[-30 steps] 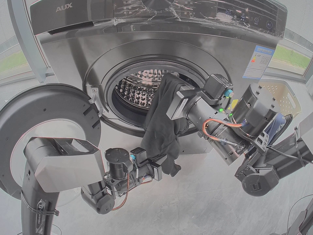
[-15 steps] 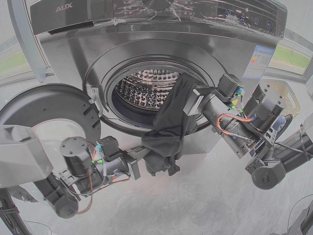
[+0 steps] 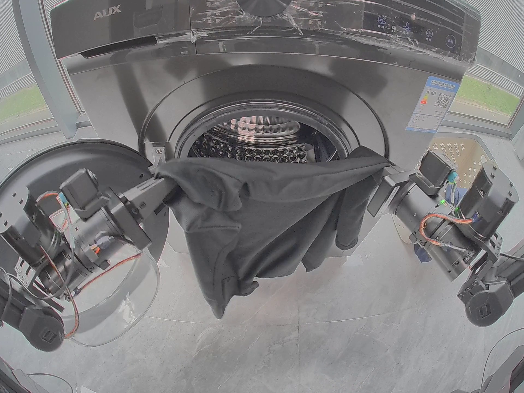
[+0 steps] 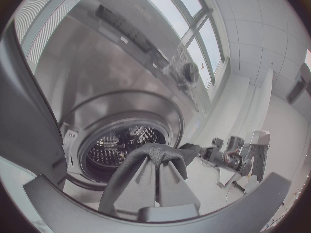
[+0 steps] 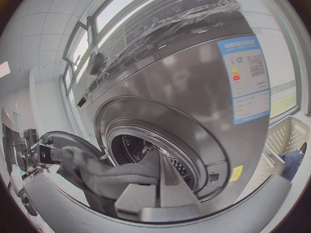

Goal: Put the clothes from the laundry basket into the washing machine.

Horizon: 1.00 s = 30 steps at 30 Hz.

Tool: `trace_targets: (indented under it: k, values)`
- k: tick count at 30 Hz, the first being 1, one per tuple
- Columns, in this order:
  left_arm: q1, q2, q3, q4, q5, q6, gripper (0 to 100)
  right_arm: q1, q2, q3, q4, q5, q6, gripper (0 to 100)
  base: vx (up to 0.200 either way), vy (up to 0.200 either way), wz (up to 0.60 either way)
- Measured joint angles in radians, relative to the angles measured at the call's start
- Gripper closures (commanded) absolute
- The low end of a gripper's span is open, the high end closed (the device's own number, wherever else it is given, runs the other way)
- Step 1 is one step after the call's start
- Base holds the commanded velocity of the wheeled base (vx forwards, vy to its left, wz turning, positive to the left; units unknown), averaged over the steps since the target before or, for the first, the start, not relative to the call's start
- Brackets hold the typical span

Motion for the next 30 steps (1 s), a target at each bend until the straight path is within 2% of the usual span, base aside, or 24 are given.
trace_targets:
  k: [4, 8, 15, 22, 30]
  values:
    - [0.036, -0.041, -0.038, 0.001, -0.003, -0.079, 100, -0.028, -0.005, 0.035, -0.006, 0.002, -0.002, 100, 0.0, 0.0, 0.0]
    - [0.053, -0.076, -0.068, 0.001, -0.002, -0.117, 100, -0.038, 0.002, 0.072, -0.007, 0.01, -0.006, 100, 0.0, 0.0, 0.0]
    - [0.061, -0.113, -0.083, 0.002, -0.002, -0.12, 100, -0.053, 0.013, 0.078, -0.038, 0.015, -0.011, 100, 0.0, 0.0, 0.0]
    - [0.062, -0.12, -0.08, 0.003, -0.002, -0.12, 100, -0.076, 0.014, 0.044, -0.054, 0.013, -0.011, 100, 0.0, 0.0, 0.0]
    - [0.063, -0.123, -0.081, 0.002, -0.005, -0.12, 100, -0.075, 0.014, 0.035, -0.055, 0.009, -0.01, 100, 0.0, 0.0, 0.0]
